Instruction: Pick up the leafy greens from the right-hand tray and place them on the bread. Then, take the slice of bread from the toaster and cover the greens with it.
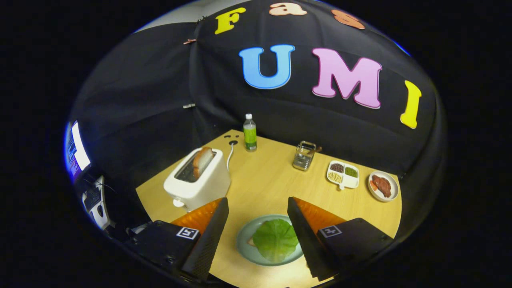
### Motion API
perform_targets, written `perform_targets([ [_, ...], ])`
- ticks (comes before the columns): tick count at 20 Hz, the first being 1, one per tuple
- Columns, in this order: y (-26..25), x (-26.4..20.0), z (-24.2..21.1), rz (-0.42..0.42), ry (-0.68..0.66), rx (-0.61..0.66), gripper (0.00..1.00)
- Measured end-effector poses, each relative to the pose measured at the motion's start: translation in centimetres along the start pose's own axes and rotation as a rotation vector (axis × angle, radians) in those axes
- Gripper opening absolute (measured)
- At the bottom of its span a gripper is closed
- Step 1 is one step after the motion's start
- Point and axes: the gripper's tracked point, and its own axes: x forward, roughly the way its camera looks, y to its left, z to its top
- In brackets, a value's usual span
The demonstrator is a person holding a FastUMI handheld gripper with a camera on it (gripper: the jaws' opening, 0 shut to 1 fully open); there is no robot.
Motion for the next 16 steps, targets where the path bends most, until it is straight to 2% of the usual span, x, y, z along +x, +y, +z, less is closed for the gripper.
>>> perform_targets([
  [6, 7.0, 3.2, 7.7, 0.1, -0.095, -0.015, 0.93],
  [10, 10.9, 7.6, 8.1, 0.134, -0.056, 0.037, 0.93],
  [13, 12.8, 11.2, 6.7, 0.149, 0.0, 0.096, 0.92],
  [16, 13.1, 14.6, 4.4, 0.122, 0.066, 0.157, 0.91],
])
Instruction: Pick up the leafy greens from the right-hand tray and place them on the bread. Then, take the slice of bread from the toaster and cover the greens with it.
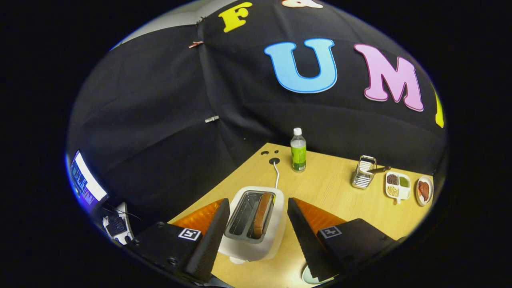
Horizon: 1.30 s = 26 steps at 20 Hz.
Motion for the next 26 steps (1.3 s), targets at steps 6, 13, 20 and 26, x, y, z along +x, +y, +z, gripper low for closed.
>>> perform_targets([
  [6, -0.5, 5.5, -2.7, -0.034, 0.082, 0.142, 0.87],
  [13, -2.8, 8.2, -4.7, -0.151, 0.108, 0.173, 0.6],
  [20, -1.7, 7.0, -3.4, -0.128, 0.082, 0.218, 0.1],
  [26, -1.5, 2.9, 1.4, -0.088, -0.028, 0.245, 0.1],
])
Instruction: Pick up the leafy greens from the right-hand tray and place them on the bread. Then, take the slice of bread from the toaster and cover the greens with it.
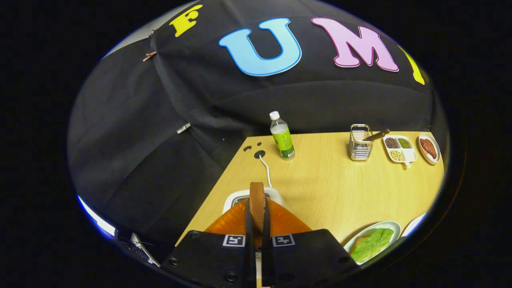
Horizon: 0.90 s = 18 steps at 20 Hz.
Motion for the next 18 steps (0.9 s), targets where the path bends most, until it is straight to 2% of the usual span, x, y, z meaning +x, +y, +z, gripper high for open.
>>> perform_targets([
  [4, -0.8, -4.0, 2.9, 0.01, -0.073, 0.015, 0.1],
  [9, -5.0, -9.5, 4.7, -0.017, -0.141, 0.069, 0.1],
  [14, -11.5, -14.0, 3.1, -0.109, -0.155, 0.124, 0.1],
  [18, -17.3, -15.1, -1.3, -0.197, -0.118, 0.163, 0.1],
])
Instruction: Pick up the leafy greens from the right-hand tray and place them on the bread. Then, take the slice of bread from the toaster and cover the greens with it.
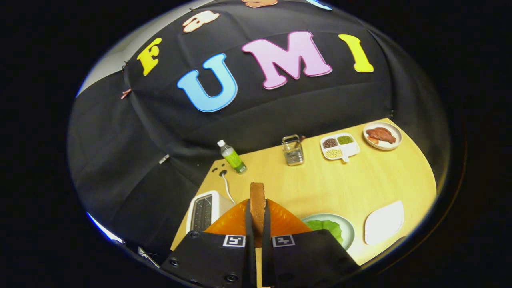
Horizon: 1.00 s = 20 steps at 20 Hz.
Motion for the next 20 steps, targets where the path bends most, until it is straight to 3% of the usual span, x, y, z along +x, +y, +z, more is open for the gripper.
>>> perform_targets([
  [5, -4.8, 1.1, -4.9, -0.047, 0.067, 0.017, 0.1],
  [14, -7.8, 4.3, -10.0, -0.057, 0.123, 0.083, 0.1],
  [20, -13.3, 6.0, -13.1, -0.181, 0.161, 0.034, 0.1],
])
